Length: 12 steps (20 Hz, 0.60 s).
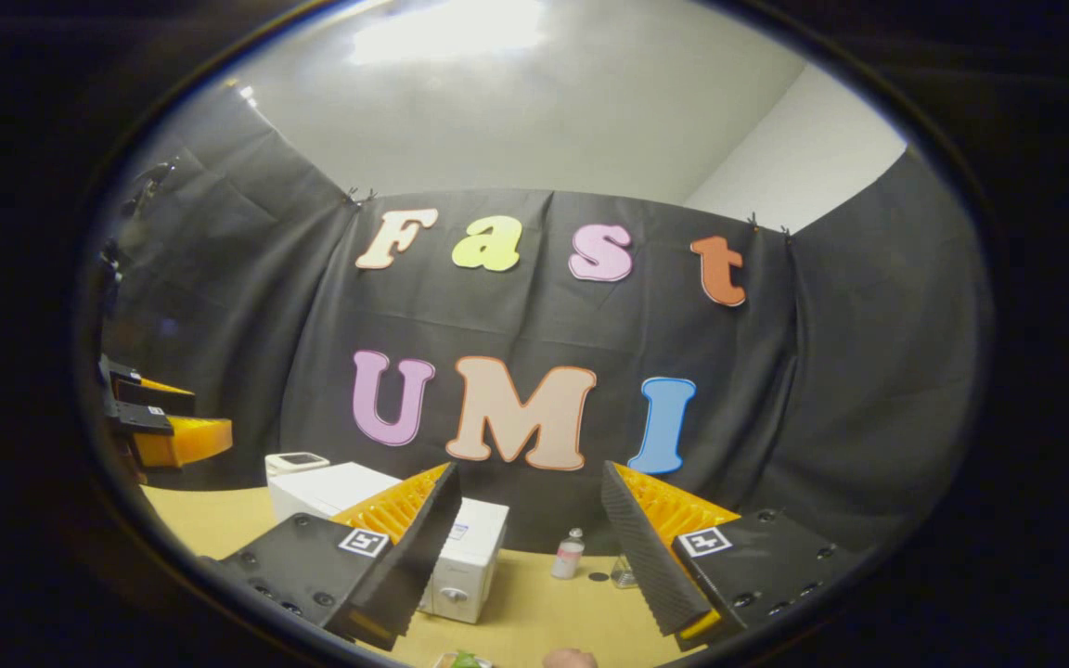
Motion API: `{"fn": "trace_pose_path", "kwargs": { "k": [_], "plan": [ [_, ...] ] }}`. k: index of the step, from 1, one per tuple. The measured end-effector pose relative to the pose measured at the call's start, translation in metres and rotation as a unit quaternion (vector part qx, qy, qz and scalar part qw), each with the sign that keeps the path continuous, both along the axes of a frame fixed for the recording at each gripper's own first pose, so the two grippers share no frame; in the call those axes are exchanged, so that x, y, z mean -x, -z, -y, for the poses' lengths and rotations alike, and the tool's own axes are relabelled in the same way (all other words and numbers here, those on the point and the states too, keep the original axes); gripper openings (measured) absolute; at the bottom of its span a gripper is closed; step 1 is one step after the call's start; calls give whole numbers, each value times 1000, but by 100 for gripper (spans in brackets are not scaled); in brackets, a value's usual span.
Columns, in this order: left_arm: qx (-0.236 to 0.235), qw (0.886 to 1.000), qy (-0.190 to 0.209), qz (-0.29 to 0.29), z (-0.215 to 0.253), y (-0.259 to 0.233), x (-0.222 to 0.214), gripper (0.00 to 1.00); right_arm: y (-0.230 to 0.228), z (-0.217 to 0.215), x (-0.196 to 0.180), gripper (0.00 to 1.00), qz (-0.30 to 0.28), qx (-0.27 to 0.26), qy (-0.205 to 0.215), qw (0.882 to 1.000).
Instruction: Open the microwave oven with the left hand, put the food in, and close the microwave oven.
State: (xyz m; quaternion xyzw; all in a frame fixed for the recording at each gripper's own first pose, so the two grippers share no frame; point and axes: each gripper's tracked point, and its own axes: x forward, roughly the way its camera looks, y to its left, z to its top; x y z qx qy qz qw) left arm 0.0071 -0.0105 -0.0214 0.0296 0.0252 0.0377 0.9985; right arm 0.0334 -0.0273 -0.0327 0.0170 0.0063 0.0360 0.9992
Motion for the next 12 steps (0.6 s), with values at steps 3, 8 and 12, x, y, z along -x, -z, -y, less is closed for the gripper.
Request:
{"fn": "trace_pose_path", "kwargs": {
  "k": [3,8,12],
  "plan": [
    [1,1000,0,-1,0,0,-2,92,2,1,-1,96,-3,-4,1,1000],
    [3,1000,19,-5,9,26,-18,95,2,7,-2,96,0,-7,8,1000],
    [-3,998,55,-13,25,77,-31,95,2,18,10,96,-3,0,9,1000]
  ]
}}
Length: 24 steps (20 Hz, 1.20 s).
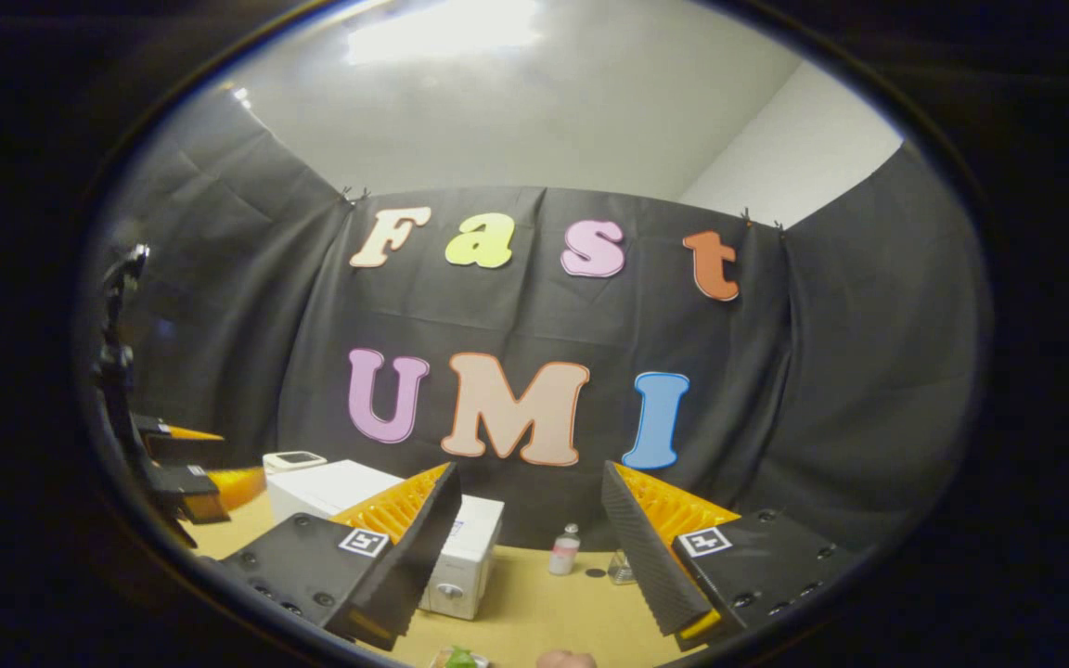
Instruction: Open the microwave oven with the left hand, put the food in, and close the microwave oven.
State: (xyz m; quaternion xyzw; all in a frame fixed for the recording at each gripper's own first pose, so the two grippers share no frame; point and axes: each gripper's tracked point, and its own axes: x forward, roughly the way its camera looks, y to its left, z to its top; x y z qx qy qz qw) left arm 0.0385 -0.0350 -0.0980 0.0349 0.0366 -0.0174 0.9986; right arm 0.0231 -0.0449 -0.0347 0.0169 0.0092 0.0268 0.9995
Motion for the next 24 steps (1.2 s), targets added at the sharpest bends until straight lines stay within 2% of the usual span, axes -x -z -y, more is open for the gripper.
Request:
{"fn": "trace_pose_path", "kwargs": {
  "k": [3,6,8,9,11,14,16,21,24],
  "plan": [
    [-3,999,17,-29,13,55,-11,93,3,13,10,96,1,6,13,1000],
    [0,996,33,-84,33,108,-23,96,4,26,19,96,-8,5,26,1000],
    [-3,995,49,-88,47,126,-39,96,-5,44,27,97,-1,14,45,999],
    [-11,994,55,-95,55,138,-46,94,-10,52,30,97,2,16,54,998],
    [-38,994,55,-84,61,158,-63,96,-15,67,37,96,3,12,74,997],
    [-67,989,66,-112,79,197,-78,95,-16,80,46,96,-8,10,91,996],
    [-64,987,72,-126,90,213,-90,99,-14,89,53,96,-14,16,99,995],
    [-60,986,72,-141,99,231,-114,98,-3,112,65,96,-49,52,117,991],
    [-54,985,74,-146,100,238,-120,97,1,114,69,97,-62,55,116,990]
  ]
}}
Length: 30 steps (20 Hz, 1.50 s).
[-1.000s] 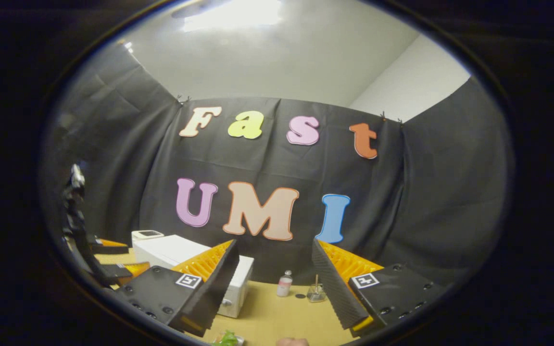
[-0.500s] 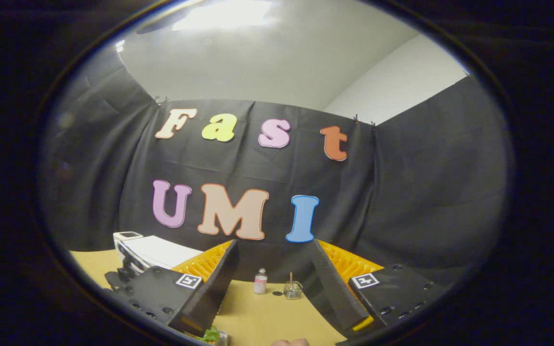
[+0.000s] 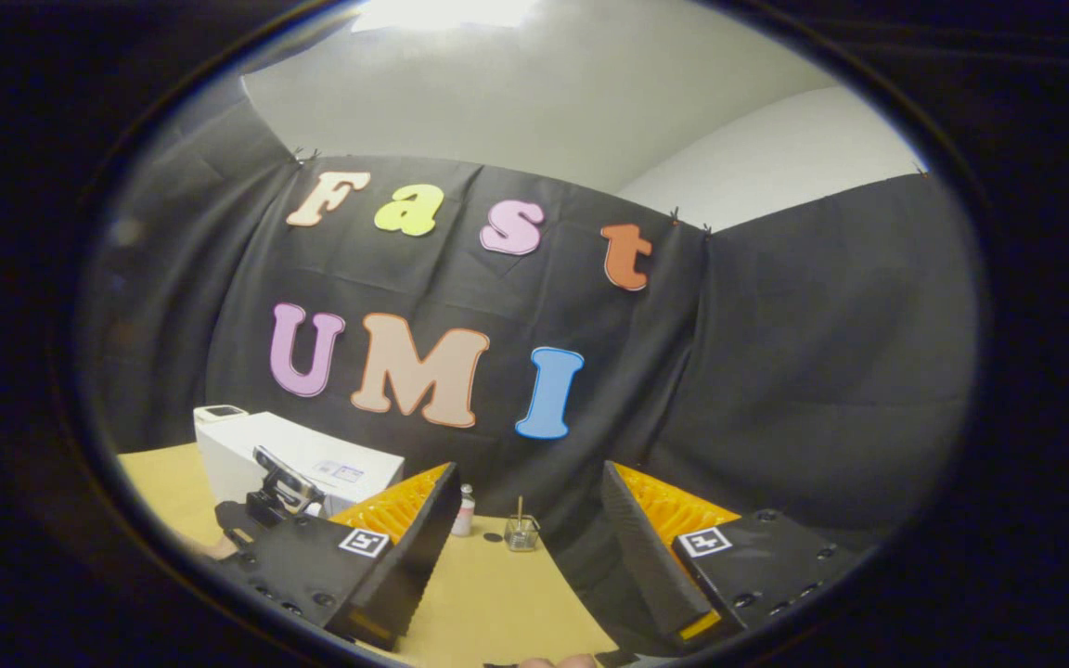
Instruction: Open the microwave oven with the left hand, put the food in, and close the microwave oven.
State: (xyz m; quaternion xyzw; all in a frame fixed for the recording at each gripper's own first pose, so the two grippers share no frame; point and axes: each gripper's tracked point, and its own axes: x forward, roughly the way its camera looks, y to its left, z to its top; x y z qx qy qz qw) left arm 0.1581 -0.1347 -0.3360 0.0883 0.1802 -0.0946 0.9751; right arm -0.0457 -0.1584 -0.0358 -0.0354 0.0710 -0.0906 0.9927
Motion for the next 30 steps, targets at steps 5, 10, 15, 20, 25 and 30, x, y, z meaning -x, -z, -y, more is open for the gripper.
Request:
{"fn": "trace_pose_path", "kwargs": {
  "k": [5,10,15,20,25,30],
  "plan": [
    [8,1000,7,-2,7,4,-5,87,11,-4,-5,96,-20,-12,-3,1000],
    [32,999,-7,-12,0,6,-6,36,11,-9,-6,97,-18,-3,-8,1000],
    [49,999,4,-23,5,9,-5,13,13,-8,-5,97,-19,-10,-2,1000],
    [49,998,-17,-41,1,8,19,5,15,-7,-3,97,-19,-22,2,1000],
    [57,998,8,-28,-8,1,63,5,25,-21,-9,97,-20,-35,-9,999],
    [59,998,11,-34,-25,-5,101,2,23,-51,-19,97,-14,-47,-42,998]
  ]
}}
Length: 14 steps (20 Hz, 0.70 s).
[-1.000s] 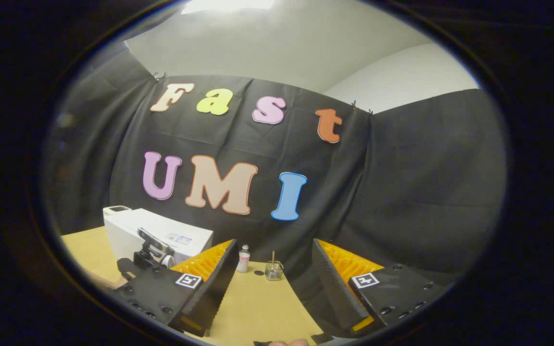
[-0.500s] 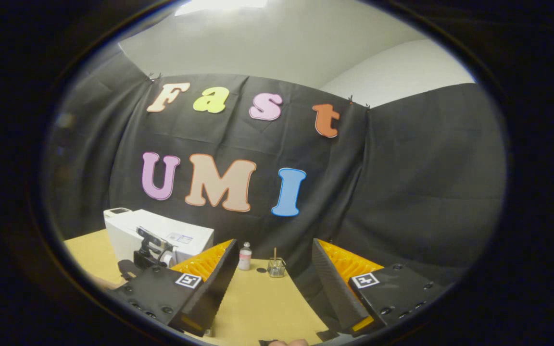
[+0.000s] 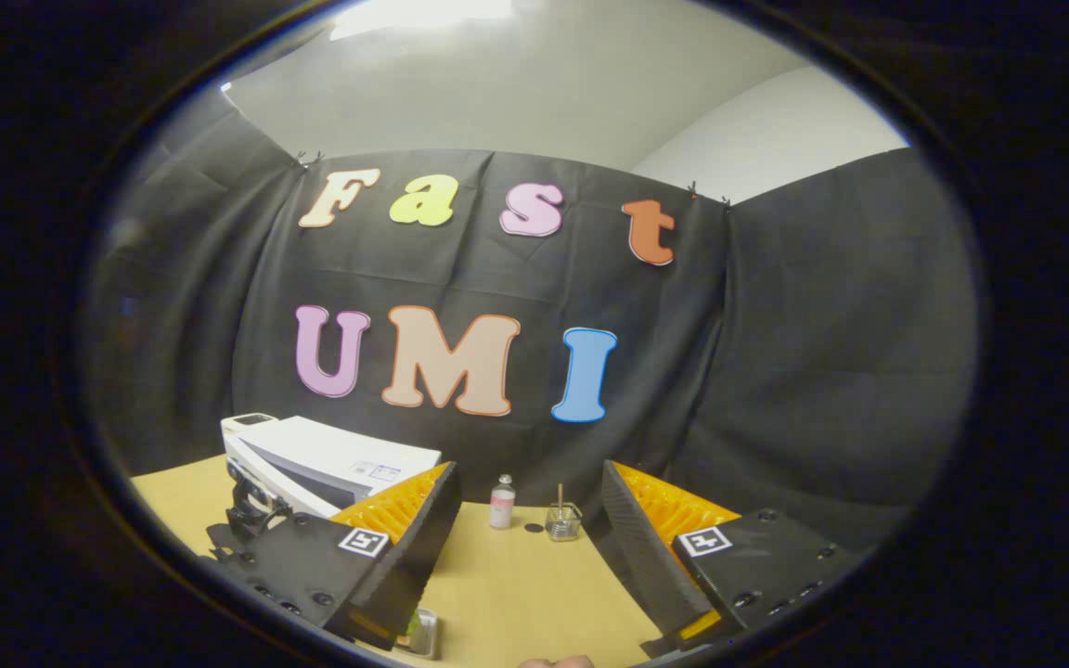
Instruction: Open the microwave oven with the left hand, put the food in, and close the microwave oven.
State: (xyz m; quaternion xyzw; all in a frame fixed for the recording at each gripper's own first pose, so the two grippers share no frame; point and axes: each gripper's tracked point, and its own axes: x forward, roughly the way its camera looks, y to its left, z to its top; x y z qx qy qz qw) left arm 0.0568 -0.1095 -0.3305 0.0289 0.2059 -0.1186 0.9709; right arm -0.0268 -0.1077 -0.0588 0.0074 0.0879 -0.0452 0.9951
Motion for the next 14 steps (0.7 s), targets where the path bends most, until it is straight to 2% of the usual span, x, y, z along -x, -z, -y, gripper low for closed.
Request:
{"fn": "trace_pose_path", "kwargs": {
  "k": [2,5,8,9,14],
  "plan": [
    [1,1000,-6,-2,-12,-2,21,6,6,-16,-1,97,-1,-3,-17,1000],
    [2,999,-37,-11,-36,-6,54,7,11,-41,-5,97,-4,-13,-40,999],
    [-7,998,-63,-15,-66,-11,83,4,11,-63,-11,97,-3,-23,-65,998],
    [-9,997,-69,-17,-76,-12,90,7,14,-69,-13,97,-5,-26,-71,997],
    [-28,995,-98,-23,-131,-18,126,7,12,-96,-17,97,-1,-43,-98,994]
  ]
}}
